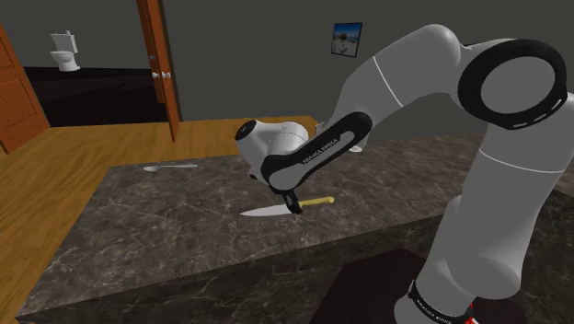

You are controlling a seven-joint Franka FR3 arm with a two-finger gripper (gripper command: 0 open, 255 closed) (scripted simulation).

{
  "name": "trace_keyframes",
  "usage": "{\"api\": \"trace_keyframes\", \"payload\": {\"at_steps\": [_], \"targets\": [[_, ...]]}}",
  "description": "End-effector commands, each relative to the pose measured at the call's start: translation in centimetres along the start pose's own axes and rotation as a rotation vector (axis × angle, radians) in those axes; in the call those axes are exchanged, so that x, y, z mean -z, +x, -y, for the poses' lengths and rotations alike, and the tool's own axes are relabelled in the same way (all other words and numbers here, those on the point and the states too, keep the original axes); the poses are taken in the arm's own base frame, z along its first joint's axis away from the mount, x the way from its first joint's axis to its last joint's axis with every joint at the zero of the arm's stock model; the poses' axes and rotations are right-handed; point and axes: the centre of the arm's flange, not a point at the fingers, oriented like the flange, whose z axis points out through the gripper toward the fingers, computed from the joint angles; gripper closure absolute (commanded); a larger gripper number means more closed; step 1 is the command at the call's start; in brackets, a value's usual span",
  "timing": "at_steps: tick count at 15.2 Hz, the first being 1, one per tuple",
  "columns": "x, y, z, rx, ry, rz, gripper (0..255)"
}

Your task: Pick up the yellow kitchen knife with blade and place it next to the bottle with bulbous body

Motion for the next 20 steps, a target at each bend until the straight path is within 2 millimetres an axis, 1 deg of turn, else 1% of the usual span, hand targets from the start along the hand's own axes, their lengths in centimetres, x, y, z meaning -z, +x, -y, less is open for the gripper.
{"api": "trace_keyframes", "payload": {"at_steps": [1, 5, 20], "targets": [[-0.7, 0.0, -0.2, -0.002, 0.006, 0.007, 255], [-0.6, 0.0, -0.2, -0.002, 0.006, 0.007, 255], [6.2, -3.8, -1.2, -0.002, 0.006, 0.007, 255]]}}
